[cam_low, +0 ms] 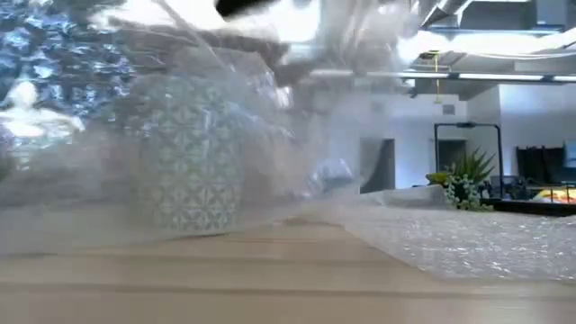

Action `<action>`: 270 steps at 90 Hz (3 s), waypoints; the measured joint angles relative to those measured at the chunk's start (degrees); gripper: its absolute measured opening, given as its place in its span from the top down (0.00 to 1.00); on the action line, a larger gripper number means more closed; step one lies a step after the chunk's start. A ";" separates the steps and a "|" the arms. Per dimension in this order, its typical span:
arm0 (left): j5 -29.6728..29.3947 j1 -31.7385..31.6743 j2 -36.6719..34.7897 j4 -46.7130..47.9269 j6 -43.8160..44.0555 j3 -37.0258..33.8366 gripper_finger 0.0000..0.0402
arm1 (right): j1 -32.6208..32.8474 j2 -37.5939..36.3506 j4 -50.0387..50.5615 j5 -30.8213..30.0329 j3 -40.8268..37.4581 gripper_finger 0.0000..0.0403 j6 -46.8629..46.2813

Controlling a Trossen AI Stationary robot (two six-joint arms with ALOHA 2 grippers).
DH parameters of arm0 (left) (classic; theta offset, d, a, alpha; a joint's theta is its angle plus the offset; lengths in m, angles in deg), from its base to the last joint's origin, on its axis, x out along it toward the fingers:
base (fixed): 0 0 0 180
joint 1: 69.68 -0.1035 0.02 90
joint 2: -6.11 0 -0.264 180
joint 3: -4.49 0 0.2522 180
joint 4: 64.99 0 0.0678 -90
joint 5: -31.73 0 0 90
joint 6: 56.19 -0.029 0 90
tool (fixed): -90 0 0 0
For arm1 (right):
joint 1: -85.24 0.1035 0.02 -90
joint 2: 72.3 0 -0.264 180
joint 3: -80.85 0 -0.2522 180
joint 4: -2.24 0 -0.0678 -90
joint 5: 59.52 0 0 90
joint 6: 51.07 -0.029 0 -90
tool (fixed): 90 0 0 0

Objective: Wrap mug
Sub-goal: Wrap the green patterned mug with the bubble wrap

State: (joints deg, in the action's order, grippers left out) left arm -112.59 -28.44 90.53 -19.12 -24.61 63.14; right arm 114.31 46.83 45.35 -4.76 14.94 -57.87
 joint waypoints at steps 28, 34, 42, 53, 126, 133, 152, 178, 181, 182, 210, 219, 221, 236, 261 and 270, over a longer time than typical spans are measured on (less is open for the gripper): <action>0.52 -0.01 0.00 -3.25 -1.82 -0.93 0.64 | -4.35 0.28 -2.72 -2.95 -0.07 1.00 -4.57; 0.56 -0.01 0.00 -3.27 -1.82 -0.93 0.64 | -5.12 0.27 -2.83 -2.91 -0.07 1.00 -5.93; 0.58 -0.01 0.00 -3.43 -1.84 -0.93 0.64 | -6.25 0.26 -2.69 -2.52 -0.37 1.00 -7.71; 0.59 0.41 0.00 -4.35 -2.88 -0.93 0.64 | -7.44 0.26 -1.18 -0.96 -0.57 1.00 -10.08; 9.29 5.30 -2.63 -22.99 -22.00 5.82 0.70 | -9.92 0.19 -2.42 7.01 -5.35 1.00 -14.35; 9.30 2.96 -2.36 -22.57 -20.53 4.42 0.72 | -10.28 0.19 -2.51 8.51 -5.35 1.00 -14.35; 11.03 -1.66 -1.49 -22.74 -15.77 0.74 0.78 | -10.30 0.19 -3.48 8.58 -5.38 0.99 -11.35; 12.24 -2.37 -1.44 -22.77 -15.29 0.14 0.81 | -10.39 0.19 -0.27 8.41 -2.33 0.80 -10.70; 12.23 -2.37 -1.44 -22.76 -15.26 0.14 0.81 | -10.41 0.17 0.75 8.39 -1.32 0.79 -10.57; 12.24 -2.37 -1.44 -22.75 -15.24 0.14 0.81 | -10.42 0.17 1.08 8.39 -0.99 0.78 -10.43; 12.23 -2.37 -1.44 -22.58 -15.01 0.14 0.81 | -10.30 0.04 8.63 8.93 6.80 0.75 -8.09; 12.21 -2.37 -1.44 -22.59 -14.87 0.14 0.81 | -10.27 -0.03 8.71 11.04 7.15 0.75 -7.89; 12.21 -2.37 -1.44 -22.60 -14.83 0.14 0.81 | -10.36 0.02 8.86 11.38 7.15 0.75 -7.90; 12.21 -2.35 -1.44 -22.58 -14.80 0.14 0.81 | -11.20 0.15 8.13 17.08 5.96 0.76 -7.70; 12.14 -2.30 -1.45 -22.56 -14.59 0.16 0.81 | -14.23 0.14 3.28 23.51 -1.07 0.81 -8.15; 12.12 -1.80 -2.60 -22.53 -15.17 0.16 0.81 | -15.55 0.19 0.25 27.35 -3.51 0.86 -8.16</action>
State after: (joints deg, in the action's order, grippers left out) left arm -100.47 -30.24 87.94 -41.65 -39.78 63.30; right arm 98.76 47.02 45.59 22.59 11.43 -66.03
